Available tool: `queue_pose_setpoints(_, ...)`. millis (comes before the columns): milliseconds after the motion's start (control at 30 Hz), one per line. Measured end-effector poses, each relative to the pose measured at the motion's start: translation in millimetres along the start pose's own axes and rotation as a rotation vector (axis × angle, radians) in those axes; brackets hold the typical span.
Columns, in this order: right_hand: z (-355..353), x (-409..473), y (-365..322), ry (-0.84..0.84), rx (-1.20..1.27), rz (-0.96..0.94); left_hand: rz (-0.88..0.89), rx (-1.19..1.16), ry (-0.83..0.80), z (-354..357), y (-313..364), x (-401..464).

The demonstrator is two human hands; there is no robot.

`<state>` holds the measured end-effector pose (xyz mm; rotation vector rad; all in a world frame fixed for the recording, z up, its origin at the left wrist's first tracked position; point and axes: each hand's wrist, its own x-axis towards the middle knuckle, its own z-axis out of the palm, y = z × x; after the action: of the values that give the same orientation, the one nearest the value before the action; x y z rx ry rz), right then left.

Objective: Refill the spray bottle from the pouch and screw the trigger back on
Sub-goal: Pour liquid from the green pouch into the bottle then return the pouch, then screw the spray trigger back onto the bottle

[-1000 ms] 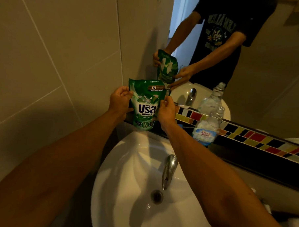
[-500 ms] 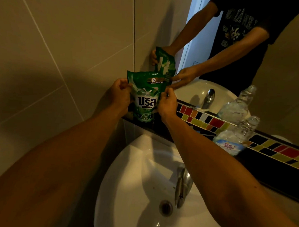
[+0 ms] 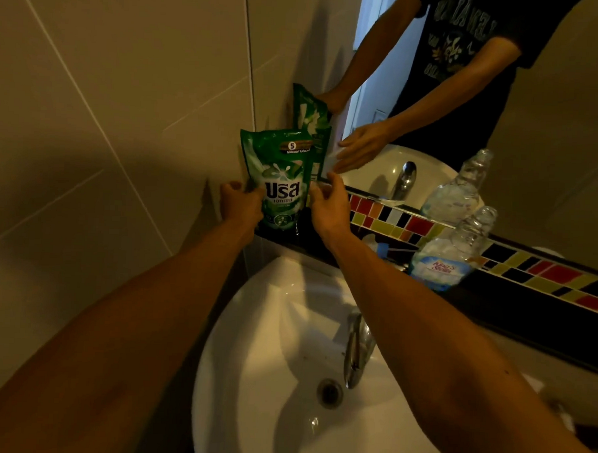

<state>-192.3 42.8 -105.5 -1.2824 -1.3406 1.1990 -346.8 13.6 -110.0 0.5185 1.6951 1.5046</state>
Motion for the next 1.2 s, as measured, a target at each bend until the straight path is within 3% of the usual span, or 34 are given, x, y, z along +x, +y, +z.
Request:
queue_pose_setpoints(233,-55,-57,24,0.175,-0.172,-0.063,0.085,0.317,-0.167,28,-31,-65)
queue_pose_setpoints(400,-100,-97,35,0.257,-0.229,-0.094,0.250,0.569,-0.341,58,-39,-103)
queue_pose_setpoints(767,-194,-131,48,0.555,-0.031,-0.037,0.322,0.677,-0.470,113,-47,-145)
queue_pose_setpoints(933,-227,-109,41,0.500,-0.114,-0.069,0.302,0.691,-0.455,136,-57,-137)
queue_pose_setpoints(1200,-258,-67,31,0.194,-0.133,-0.067,0.258,0.705,-0.440,166,-80,-112)
